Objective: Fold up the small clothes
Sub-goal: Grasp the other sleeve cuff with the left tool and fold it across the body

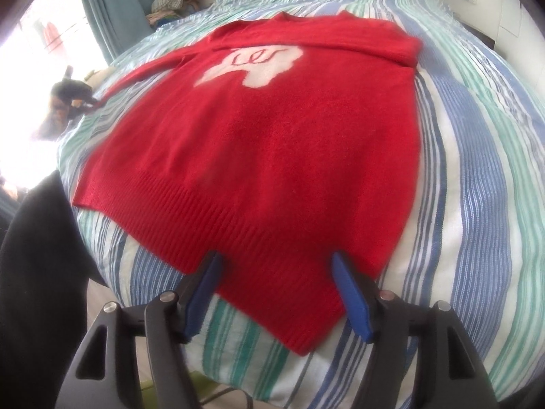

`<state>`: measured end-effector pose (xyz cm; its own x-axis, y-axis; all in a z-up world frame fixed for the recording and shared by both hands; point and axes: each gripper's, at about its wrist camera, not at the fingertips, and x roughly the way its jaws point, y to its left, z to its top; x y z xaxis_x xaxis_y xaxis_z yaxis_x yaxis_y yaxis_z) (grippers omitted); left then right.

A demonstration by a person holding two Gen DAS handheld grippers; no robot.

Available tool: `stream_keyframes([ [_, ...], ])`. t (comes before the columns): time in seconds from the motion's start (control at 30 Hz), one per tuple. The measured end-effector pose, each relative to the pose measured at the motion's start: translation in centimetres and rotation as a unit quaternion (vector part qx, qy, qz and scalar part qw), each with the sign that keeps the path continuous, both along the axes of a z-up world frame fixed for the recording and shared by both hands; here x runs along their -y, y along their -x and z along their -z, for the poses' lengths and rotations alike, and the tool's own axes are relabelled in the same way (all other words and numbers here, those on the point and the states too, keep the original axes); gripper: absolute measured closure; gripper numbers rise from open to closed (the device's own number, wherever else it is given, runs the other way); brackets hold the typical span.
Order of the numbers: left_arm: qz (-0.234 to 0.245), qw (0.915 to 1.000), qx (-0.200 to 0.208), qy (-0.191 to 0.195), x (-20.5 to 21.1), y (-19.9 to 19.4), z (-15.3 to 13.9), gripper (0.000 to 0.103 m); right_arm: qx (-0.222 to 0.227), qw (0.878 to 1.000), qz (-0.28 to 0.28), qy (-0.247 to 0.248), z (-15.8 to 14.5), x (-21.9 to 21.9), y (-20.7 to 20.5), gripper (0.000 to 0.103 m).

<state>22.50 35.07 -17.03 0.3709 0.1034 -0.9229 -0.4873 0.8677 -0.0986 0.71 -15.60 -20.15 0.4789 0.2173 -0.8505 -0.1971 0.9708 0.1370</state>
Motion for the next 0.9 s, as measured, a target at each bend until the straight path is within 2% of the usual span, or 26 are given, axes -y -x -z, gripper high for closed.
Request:
stream_keyframes([
  [0.1, 0.035, 0.9982, 0.013, -0.047, 1.9, -0.8, -3.8, 0.097, 0.001, 1.0, 0.002, -0.003, 0.0, 0.1, 0.1, 0.036],
  [0.23, 0.11, 0.9896, 0.069, -0.062, 7.2, -3.1, -10.4, 0.097, 0.0, 1.0, 0.004, -0.014, 0.0, 0.4, 0.0, 0.035],
  [0.33, 0.193, 0.9732, 0.105, -0.07, 14.2, -5.4, -14.5, 0.097, 0.0, 1.0, 0.003, -0.019, 0.0, 0.5, 0.0, 0.034],
  [0.47, 0.301, 0.9422, 0.133, -0.061, 24.8, -8.2, -17.7, 0.097, 0.002, 1.0, 0.002, -0.02, 0.0, 0.4, 0.0, 0.032],
  [0.6, 0.379, 0.9133, 0.145, -0.037, 34.3, -9.2, -18.4, 0.097, 0.003, 1.0, 0.001, -0.021, 0.0, 0.4, 0.0, 0.032],
  [0.67, 0.41, 0.8993, 0.147, -0.039, 38.1, -9.2, -18.0, 0.097, 0.004, 1.0, 0.001, -0.022, -0.1, 0.5, 0.1, 0.032],
  [0.73, 0.433, 0.8889, 0.143, -0.041, 41.2, -9.3, -17.1, 0.097, 0.004, 1.0, 0.001, -0.022, -0.1, 0.5, 0.1, 0.032],
  [0.8, 0.442, 0.8862, 0.134, -0.039, 43.4, -9.6, -15.7, 0.097, 0.004, 1.0, 0.0, -0.022, -0.1, 0.6, 0.2, 0.032],
  [0.9, 0.443, 0.8886, 0.112, -0.034, 45.8, -9.9, -13.1, 0.096, 0.004, 1.0, 0.001, -0.022, -0.1, 0.6, 0.2, 0.032],
])
